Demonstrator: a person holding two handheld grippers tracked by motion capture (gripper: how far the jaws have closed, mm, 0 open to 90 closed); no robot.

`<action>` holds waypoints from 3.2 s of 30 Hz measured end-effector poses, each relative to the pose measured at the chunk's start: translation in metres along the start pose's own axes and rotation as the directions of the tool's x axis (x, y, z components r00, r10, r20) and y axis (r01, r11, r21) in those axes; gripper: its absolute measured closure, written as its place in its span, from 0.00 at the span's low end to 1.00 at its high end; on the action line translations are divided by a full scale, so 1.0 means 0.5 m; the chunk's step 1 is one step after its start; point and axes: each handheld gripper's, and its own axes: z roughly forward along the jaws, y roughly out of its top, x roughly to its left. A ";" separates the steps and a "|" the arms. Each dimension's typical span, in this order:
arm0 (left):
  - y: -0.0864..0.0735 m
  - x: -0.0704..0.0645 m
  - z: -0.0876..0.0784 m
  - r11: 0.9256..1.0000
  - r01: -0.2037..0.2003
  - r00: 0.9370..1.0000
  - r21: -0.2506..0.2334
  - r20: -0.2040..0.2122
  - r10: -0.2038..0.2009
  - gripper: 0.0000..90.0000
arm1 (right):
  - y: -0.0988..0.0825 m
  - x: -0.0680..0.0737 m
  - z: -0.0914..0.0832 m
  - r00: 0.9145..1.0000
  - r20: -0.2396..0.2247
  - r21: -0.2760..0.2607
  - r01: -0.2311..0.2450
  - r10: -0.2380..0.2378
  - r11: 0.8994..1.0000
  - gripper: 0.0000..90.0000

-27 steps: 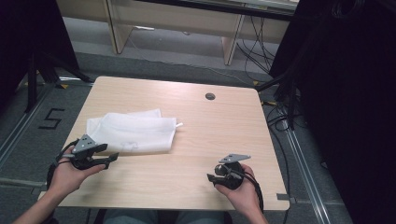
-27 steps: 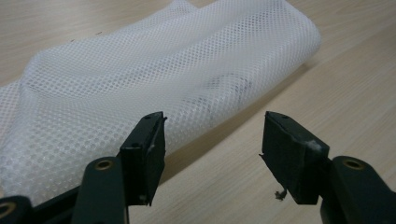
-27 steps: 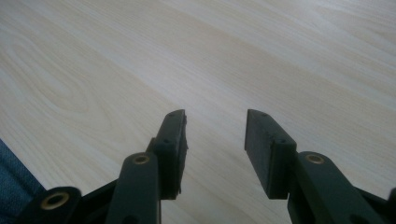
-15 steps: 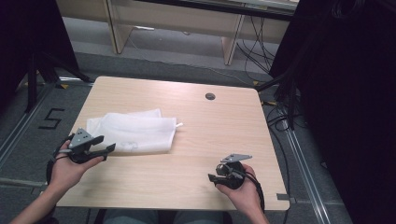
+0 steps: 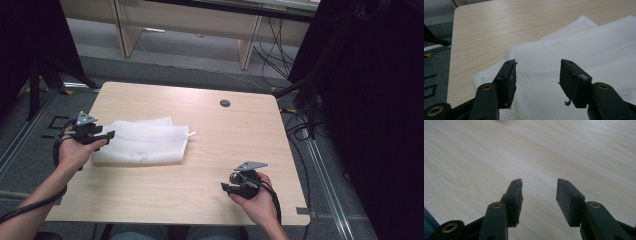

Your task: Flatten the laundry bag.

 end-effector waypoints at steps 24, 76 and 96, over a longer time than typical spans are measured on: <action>-0.014 0.016 0.108 0.978 -0.047 0.998 0.203 -0.027 0.053 0.72 | 0.000 0.009 0.000 1.000 -0.014 0.002 0.016 -0.016 1.000 0.63; 0.015 -0.279 0.097 0.968 -0.146 0.976 0.206 0.190 0.107 0.75 | 0.132 -0.029 0.058 0.998 0.017 0.010 0.058 -0.059 0.998 0.57; -0.033 -0.394 0.004 0.847 -0.495 0.781 0.193 0.527 0.335 0.82 | 0.193 -0.006 0.201 0.973 -0.041 0.246 0.230 -0.227 0.941 0.80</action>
